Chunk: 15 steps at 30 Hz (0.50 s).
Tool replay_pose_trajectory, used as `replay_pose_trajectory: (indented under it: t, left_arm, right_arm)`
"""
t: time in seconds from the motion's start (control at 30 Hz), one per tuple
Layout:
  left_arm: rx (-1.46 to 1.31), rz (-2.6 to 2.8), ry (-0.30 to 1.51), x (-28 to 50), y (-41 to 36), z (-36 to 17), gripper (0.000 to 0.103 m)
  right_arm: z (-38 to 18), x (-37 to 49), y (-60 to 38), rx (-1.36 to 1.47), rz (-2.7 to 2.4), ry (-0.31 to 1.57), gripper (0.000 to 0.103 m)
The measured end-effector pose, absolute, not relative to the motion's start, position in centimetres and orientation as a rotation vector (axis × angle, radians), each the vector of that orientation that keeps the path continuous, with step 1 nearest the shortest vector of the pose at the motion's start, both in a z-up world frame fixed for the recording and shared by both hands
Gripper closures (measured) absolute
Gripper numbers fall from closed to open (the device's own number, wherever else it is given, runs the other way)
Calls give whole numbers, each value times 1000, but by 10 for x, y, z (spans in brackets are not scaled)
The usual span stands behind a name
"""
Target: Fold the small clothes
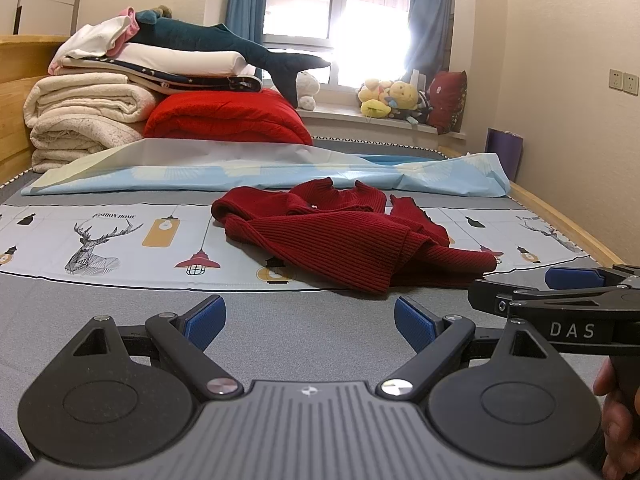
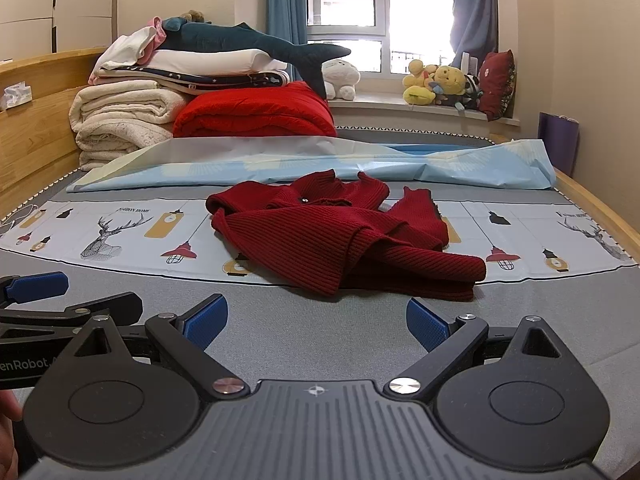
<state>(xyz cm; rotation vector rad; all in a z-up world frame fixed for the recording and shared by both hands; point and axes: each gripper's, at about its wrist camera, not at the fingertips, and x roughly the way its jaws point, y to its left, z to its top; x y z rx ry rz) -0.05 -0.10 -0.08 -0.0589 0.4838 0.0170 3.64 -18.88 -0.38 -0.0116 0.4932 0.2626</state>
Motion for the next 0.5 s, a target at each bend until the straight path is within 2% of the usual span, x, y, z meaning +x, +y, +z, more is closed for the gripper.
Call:
replay_pose_trajectory:
  t: [0.5]
  left_arm:
    - [-58, 18, 483, 2, -2, -1, 9]
  right_arm:
    - [-4, 36, -189, -12, 263, 497, 7]
